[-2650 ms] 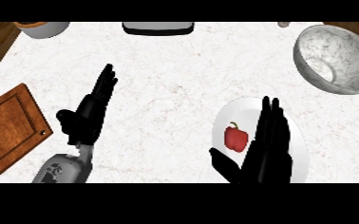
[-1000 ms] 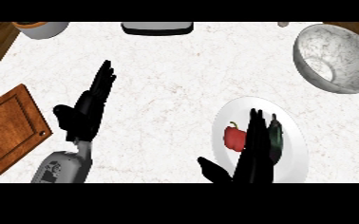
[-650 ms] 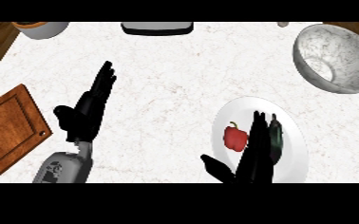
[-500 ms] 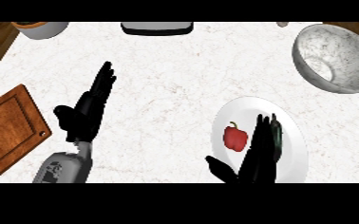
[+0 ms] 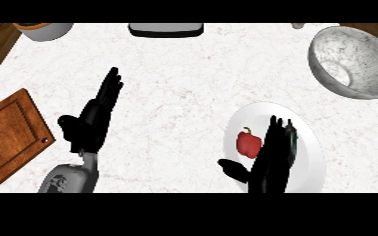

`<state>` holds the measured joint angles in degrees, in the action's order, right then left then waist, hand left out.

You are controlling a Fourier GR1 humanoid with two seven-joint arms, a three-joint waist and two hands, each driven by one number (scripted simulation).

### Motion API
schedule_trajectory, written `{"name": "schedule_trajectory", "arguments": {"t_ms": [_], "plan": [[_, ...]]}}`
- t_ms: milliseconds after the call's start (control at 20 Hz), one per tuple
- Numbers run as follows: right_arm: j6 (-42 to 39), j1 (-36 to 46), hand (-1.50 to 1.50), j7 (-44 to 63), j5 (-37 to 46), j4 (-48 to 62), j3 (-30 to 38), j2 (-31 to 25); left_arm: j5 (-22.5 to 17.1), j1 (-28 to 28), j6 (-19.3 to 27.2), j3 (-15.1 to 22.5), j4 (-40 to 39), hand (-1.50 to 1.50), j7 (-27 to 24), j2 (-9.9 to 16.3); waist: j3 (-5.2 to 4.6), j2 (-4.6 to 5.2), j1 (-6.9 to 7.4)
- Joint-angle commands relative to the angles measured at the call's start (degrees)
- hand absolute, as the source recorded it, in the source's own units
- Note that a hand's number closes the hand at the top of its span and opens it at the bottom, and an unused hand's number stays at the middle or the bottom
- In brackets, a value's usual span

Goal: Pick the bell pepper from the plate and place it in the bowl

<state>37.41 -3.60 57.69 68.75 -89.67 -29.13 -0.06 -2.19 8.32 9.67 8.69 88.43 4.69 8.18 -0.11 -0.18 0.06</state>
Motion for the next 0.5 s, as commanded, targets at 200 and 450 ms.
{"name": "schedule_trajectory", "arguments": {"t_ms": [200,450], "plan": [[-7.08,2.24,1.50,-4.46,-2.07,5.03,-2.53,-4.23,-0.51,-0.88,-1.78,-1.31,1.43,0.00,0.19,0.78,0.11,0.14,0.30],[-3.81,4.87,1.50,-7.56,-4.39,9.69,-1.81,-1.06,1.16,0.34,-0.98,-1.23,-1.79,0.00,-0.57,-1.18,0.12,0.21,0.08]]}}
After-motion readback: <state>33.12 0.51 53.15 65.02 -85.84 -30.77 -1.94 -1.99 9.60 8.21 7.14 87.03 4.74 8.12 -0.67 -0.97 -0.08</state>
